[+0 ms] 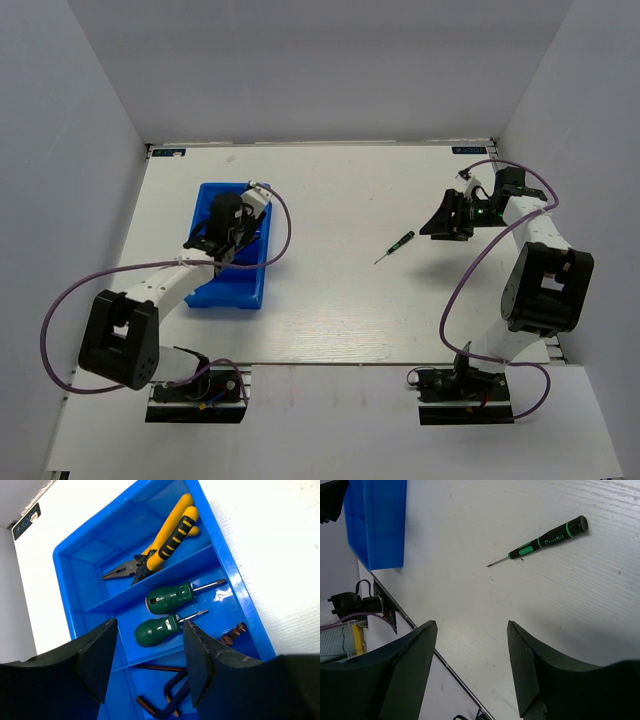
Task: Sort the tools into containers
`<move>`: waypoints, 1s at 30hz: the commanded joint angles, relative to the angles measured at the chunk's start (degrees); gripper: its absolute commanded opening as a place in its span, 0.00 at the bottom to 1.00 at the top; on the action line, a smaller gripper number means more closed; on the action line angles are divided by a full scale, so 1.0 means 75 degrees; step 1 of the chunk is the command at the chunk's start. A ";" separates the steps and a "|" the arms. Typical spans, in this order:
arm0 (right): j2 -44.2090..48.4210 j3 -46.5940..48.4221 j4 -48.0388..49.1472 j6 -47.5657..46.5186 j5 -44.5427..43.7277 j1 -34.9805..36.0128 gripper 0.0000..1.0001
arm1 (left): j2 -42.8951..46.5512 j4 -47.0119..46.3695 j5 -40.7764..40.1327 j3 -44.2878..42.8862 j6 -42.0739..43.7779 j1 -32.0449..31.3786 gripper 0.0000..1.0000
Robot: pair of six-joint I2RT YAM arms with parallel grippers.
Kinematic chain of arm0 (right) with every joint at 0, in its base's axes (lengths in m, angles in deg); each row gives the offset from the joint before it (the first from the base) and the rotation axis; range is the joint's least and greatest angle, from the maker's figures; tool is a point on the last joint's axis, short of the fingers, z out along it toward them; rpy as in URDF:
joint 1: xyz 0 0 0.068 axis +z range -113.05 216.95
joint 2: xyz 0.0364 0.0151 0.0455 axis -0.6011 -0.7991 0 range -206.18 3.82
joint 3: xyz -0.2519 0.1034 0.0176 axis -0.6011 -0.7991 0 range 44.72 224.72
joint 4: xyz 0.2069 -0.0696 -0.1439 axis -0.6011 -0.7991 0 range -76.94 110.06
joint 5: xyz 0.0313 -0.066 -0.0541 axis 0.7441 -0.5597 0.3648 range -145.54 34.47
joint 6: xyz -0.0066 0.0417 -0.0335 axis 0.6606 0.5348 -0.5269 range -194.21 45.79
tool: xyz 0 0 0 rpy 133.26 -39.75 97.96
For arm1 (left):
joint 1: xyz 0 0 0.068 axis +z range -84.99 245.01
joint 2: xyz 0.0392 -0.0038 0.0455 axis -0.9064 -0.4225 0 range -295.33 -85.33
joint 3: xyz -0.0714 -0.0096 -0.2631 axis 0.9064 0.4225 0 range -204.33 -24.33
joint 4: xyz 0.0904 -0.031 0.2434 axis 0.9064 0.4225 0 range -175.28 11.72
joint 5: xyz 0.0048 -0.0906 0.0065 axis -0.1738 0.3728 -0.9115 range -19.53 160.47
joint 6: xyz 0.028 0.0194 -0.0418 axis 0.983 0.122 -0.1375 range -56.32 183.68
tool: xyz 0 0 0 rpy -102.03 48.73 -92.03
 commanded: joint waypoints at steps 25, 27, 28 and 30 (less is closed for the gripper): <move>-0.3223 0.4157 -0.3208 -1.3898 -0.1947 0.1277 0.58 | 0.3455 0.1353 0.3508 -0.0277 -0.2295 -0.0121 0.76; -0.3411 0.4205 -0.3340 -1.4765 -0.2098 0.1324 0.56 | 0.3643 0.1248 0.3507 -0.0136 -0.2399 -0.0039 0.76; -0.3422 0.4147 -0.3317 -1.4813 -0.2134 0.1394 0.55 | 0.3806 0.1247 0.3380 -0.0135 -0.2400 -0.0039 0.76; -0.3492 0.4053 -0.3059 -1.4849 -0.2181 0.1394 0.55 | 0.3890 0.1247 0.3239 -0.0135 -0.2470 -0.0039 0.76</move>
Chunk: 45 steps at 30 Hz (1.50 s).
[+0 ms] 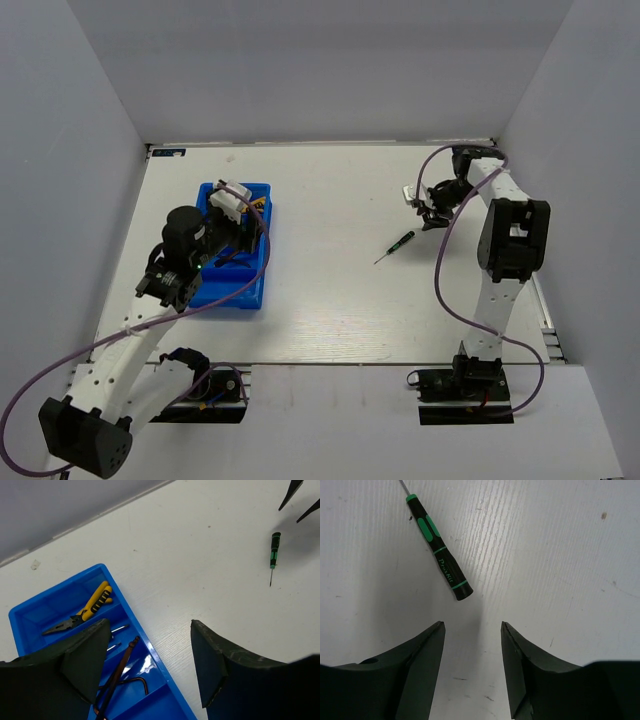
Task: Sort the tools into containers
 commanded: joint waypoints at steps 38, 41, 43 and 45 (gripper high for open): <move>0.0112 -0.0885 0.0008 -0.0982 -0.1902 0.1886 0.00 | 0.1408 -0.1403 0.1001 0.0668 -0.0437 0.0052 0.80; 0.0709 -0.0755 -0.0110 0.0130 -0.1411 0.2505 0.00 | 0.1970 -0.2397 0.1680 0.1219 -0.0614 0.0052 0.86; 0.1097 -0.0337 -0.0050 0.1641 -0.1014 0.2789 0.00 | 0.2218 -0.2810 0.1869 0.1547 -0.0824 0.0121 0.86; 0.0877 0.0262 -0.0714 0.2715 -0.0275 0.3328 0.00 | 0.2498 -0.3244 0.2080 0.1793 -0.0825 0.0122 0.89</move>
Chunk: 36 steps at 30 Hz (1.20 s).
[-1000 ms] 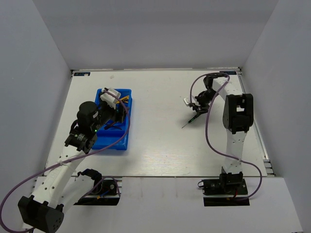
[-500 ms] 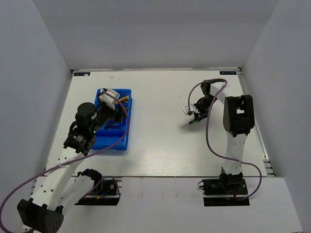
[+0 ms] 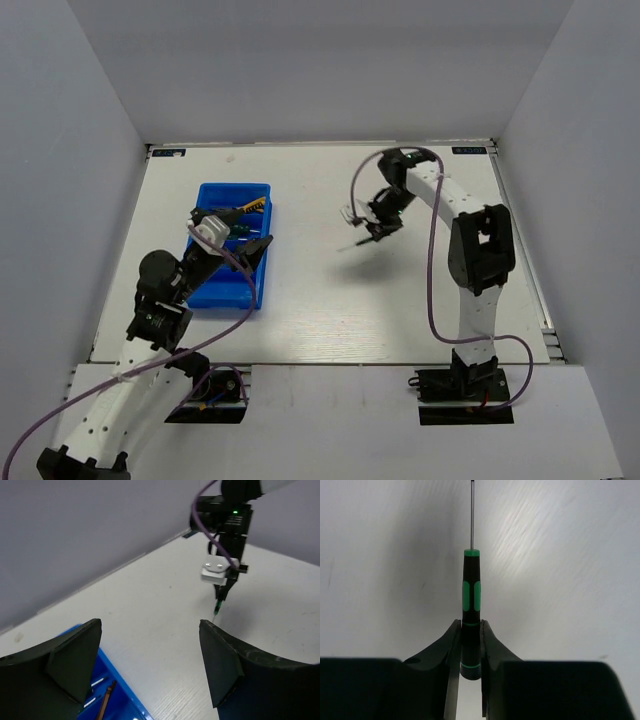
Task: Sort the tools into containers
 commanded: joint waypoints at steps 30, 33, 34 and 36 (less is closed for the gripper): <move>-0.2530 0.4311 0.5618 1.2743 0.2369 0.4751 0.00 | 0.1477 -0.2413 0.1121 0.0924 -0.0166 0.0213 0.95; -0.2647 0.4287 0.5373 1.2181 0.2193 0.4846 0.00 | 0.1547 -0.2413 0.1121 0.0924 -0.0166 0.0213 0.95; -0.2648 0.4252 0.5314 1.1773 0.2134 0.4869 0.00 | 0.1548 -0.2343 0.1121 0.0924 -0.0166 0.0213 0.95; -0.2659 0.4088 0.5290 1.1537 0.2052 0.4951 0.00 | 0.1548 -0.2343 0.1121 0.0924 -0.0166 0.0283 0.95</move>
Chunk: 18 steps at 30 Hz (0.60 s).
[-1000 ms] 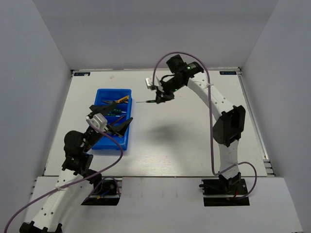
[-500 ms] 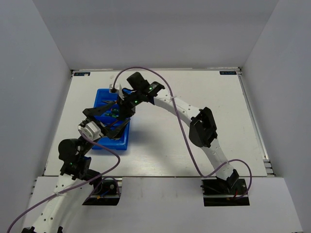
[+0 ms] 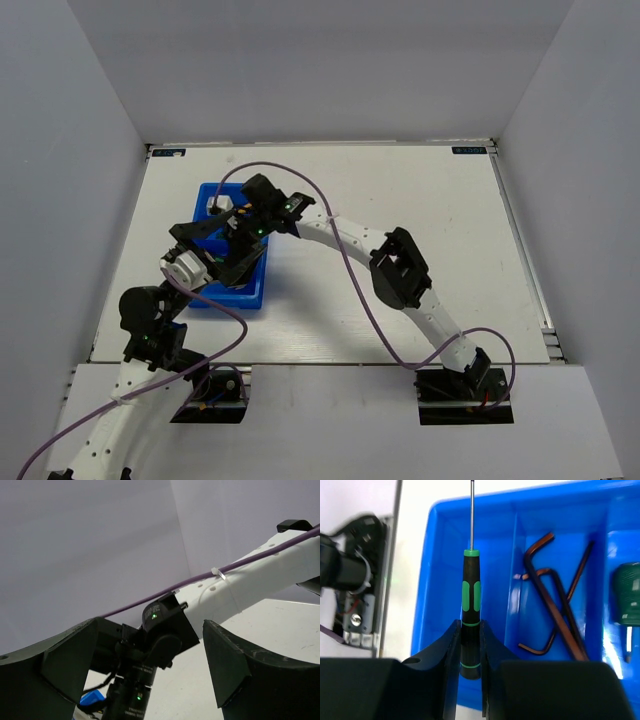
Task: Sort the tools into containers
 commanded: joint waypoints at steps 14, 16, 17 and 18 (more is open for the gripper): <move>0.0206 -0.0554 -0.0712 -0.1836 -0.0298 0.0293 0.52 | -0.0015 0.0196 0.0119 0.0008 0.0015 0.0161 0.95; 0.0323 -0.0589 -0.0712 -0.1883 -0.0298 0.0316 0.58 | -0.0085 0.0196 0.0119 0.0008 0.0015 0.0161 0.95; 0.0335 -0.0566 -0.0689 -0.1895 -0.0298 0.0316 0.58 | -0.0085 0.0196 0.0119 0.0008 0.0015 0.0161 0.95; 0.0463 -0.0519 -0.0688 -0.1860 -0.0309 0.0316 0.56 | -0.0085 0.0196 0.0119 0.0008 0.0015 0.0161 0.95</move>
